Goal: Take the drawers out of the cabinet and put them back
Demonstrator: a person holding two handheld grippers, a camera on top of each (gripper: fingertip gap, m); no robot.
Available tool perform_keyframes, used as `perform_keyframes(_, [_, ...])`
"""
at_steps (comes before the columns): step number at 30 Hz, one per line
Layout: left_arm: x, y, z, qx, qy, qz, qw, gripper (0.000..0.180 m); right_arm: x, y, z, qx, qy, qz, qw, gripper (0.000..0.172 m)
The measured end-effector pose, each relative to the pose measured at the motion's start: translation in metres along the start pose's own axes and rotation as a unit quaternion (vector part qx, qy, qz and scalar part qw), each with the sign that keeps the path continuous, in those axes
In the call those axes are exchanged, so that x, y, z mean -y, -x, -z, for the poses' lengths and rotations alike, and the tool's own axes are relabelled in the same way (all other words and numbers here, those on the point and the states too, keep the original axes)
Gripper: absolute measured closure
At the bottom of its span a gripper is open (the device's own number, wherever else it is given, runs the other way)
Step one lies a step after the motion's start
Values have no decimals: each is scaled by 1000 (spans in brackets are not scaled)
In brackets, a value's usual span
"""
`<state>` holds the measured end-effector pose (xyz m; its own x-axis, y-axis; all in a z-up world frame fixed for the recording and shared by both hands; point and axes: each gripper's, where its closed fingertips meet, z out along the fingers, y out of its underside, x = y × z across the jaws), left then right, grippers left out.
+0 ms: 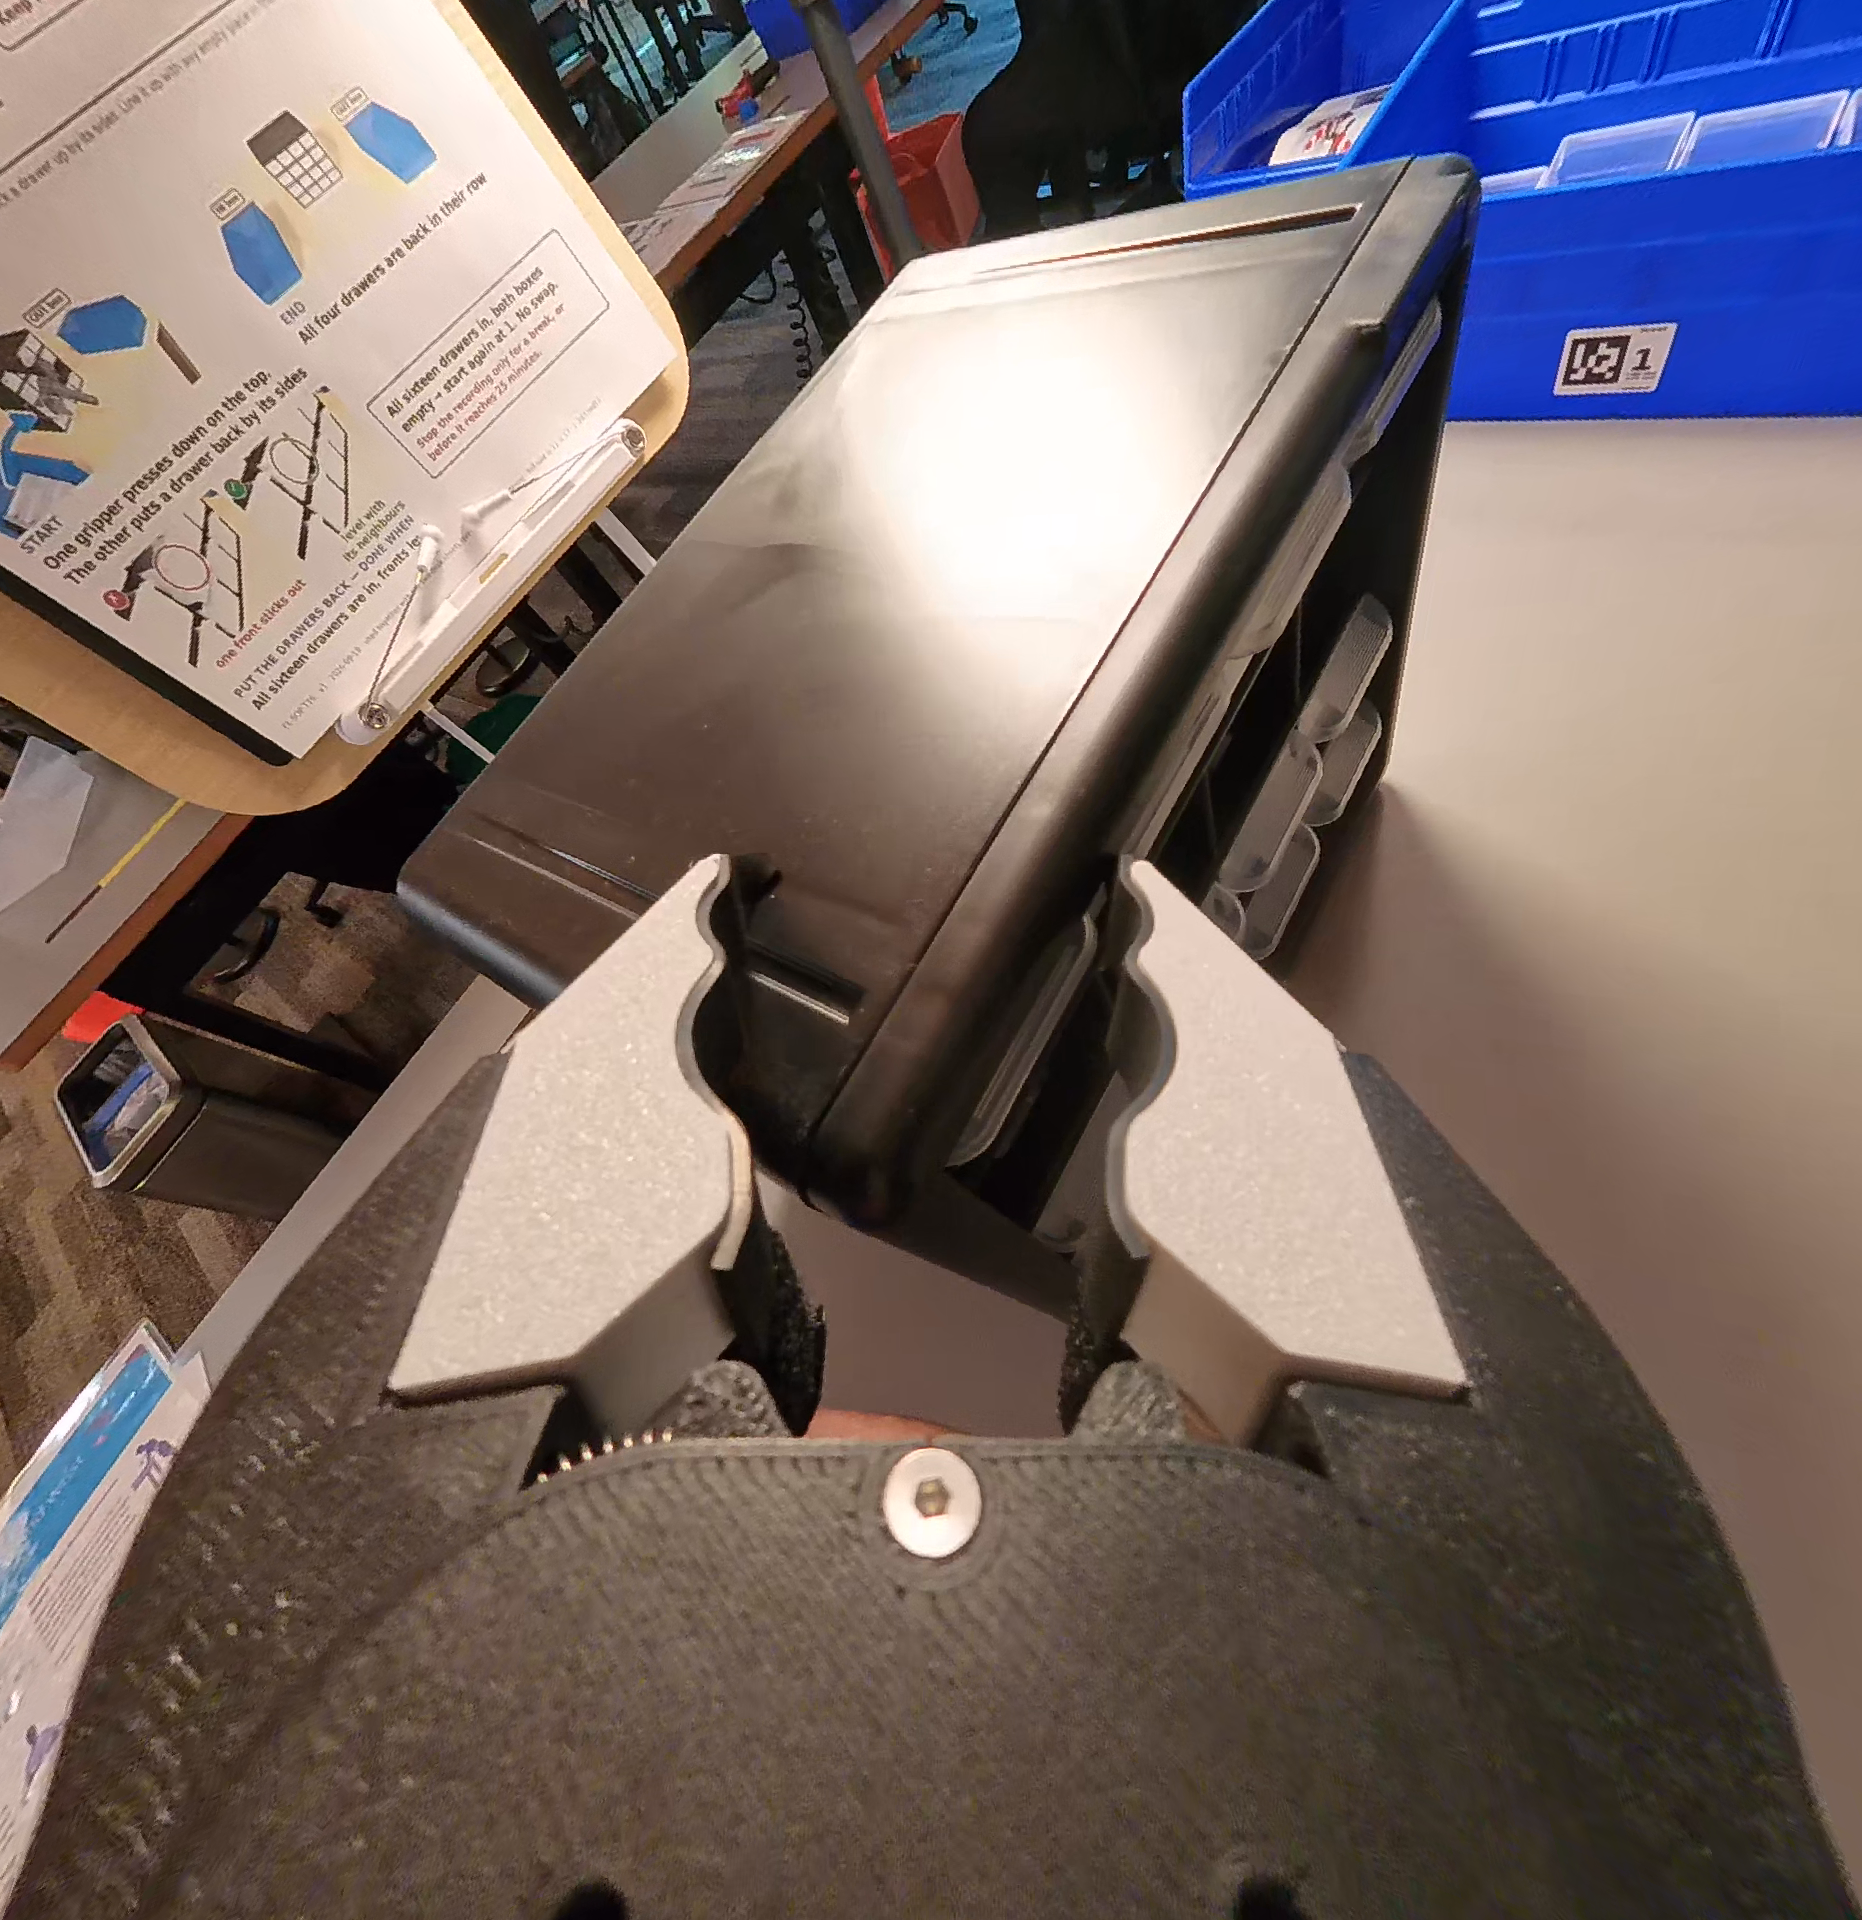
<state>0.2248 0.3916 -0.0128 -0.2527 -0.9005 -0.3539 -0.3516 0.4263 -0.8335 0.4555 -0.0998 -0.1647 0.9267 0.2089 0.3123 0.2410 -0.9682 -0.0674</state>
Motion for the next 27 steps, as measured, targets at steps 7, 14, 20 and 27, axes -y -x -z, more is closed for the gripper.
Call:
perform_keyframes(7, [19, 0, 16, -2, -43, 16, 999, 114, 46, 15, 84, -90, -444, -261, 853, 101])
perform_keyframes(14, [43, 1, 47, 82, -146, 34, 985, 115, 54, 42, 67, -114, -536, -392, 739, 98])
perform_keyframes(20, [-41, -67, 60, 104, -140, 149, 973, 115, 79, 41, 61, -142, -513, -403, 744, 97])
perform_keyframes(27, [-148, -131, 134, 230, -85, 282, 927, 117, 75, 31, 23, -195, -395, -447, 778, 106])
